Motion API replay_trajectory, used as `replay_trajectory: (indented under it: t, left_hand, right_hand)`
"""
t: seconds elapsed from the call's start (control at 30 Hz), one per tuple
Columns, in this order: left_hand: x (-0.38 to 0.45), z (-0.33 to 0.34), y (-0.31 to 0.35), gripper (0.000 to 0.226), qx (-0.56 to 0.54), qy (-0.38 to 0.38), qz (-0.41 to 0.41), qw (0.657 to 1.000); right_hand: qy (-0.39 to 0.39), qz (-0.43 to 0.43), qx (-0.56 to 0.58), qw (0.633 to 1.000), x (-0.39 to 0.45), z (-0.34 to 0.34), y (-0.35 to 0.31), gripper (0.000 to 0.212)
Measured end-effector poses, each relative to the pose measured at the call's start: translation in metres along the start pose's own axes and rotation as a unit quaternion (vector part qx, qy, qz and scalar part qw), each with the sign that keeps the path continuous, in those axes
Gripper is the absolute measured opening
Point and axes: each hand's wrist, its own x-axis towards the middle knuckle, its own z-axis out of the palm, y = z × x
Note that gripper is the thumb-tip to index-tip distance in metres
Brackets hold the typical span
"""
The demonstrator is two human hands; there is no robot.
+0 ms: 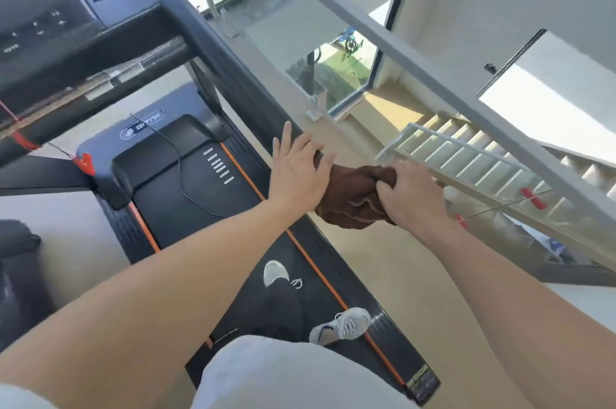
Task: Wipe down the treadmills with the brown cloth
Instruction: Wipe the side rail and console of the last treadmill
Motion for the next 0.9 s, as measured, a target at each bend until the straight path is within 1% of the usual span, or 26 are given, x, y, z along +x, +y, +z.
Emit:
replay_trajectory:
  t: [0.07, 0.13, 0.23, 0.3, 0.37, 0.43, 0.47, 0.53, 0.6, 0.67, 0.7, 0.73, 0.83, 0.87, 0.9]
  left_hand:
    - [0.005, 0.003, 0.011, 0.039, 0.024, 0.010, -0.028, 0.999]
    - [0.013, 0.005, 0.020, 0.037, 0.087, -0.003, -0.035, 0.996]
    - [0.030, 0.012, 0.030, 0.048, 0.198, -0.080, -0.005, 0.977]
    - [0.044, 0.015, 0.038, 0.055, 0.221, -0.116, 0.025, 0.968]
    - [0.061, 0.019, 0.048, 0.061, 0.205, -0.153, 0.048, 0.966]
    - [0.079, 0.022, 0.054, 0.071, 0.166, -0.212, 0.045, 0.962]
    - [0.089, 0.026, 0.055, 0.078, 0.146, -0.243, 0.037, 0.958]
    - [0.107, 0.032, 0.051, 0.093, 0.088, -0.302, 0.008, 0.949]
    - [0.124, 0.037, 0.044, 0.104, 0.044, -0.323, -0.004, 0.945]
    - [0.139, 0.039, 0.038, 0.105, 0.043, -0.306, 0.001, 0.951]
    - [0.148, 0.040, 0.034, 0.099, 0.043, -0.299, 0.003, 0.953]
    - [0.155, 0.043, 0.028, 0.088, 0.041, -0.299, 0.003, 0.953]
    - [0.170, 0.051, 0.014, 0.035, 0.059, -0.313, -0.003, 0.948]
    - [0.171, 0.052, 0.012, 0.023, 0.078, -0.308, -0.013, 0.948]
    - [0.170, 0.055, 0.009, 0.016, 0.107, -0.297, -0.024, 0.949]
  right_hand:
    - [0.003, 0.010, -0.007, 1.000, 0.011, -0.004, 0.017, 0.007]
    - [0.005, 0.015, -0.028, 0.999, 0.024, -0.008, 0.027, 0.016]
    - [-0.008, 0.004, -0.024, 1.000, 0.045, -0.020, 0.031, 0.018]
    - [-0.025, -0.021, -0.027, 0.999, 0.057, -0.030, 0.031, 0.019]
    - [-0.062, -0.051, -0.053, 0.995, 0.070, -0.038, 0.033, 0.019]
    - [-0.096, -0.070, -0.086, 0.989, 0.082, -0.041, 0.034, 0.019]
    - [-0.104, -0.071, -0.086, 0.988, 0.090, -0.043, 0.036, 0.018]
    - [-0.129, -0.071, -0.051, 0.988, 0.110, -0.045, 0.035, 0.013]
    - [-0.177, -0.075, 0.001, 0.981, 0.133, -0.046, 0.030, 0.014]
    - [-0.224, -0.082, 0.039, 0.970, 0.158, -0.047, 0.022, 0.017]
    - [-0.241, -0.091, 0.045, 0.965, 0.169, -0.046, 0.018, 0.017]
    - [-0.252, -0.102, 0.047, 0.961, 0.180, -0.044, 0.014, 0.017]
    - [-0.280, -0.135, 0.051, 0.949, 0.208, -0.034, 0.000, 0.016]
    - [-0.292, -0.145, 0.051, 0.944, 0.218, -0.029, -0.004, 0.015]
    - [-0.307, -0.156, 0.038, 0.938, 0.228, -0.024, -0.008, 0.014]
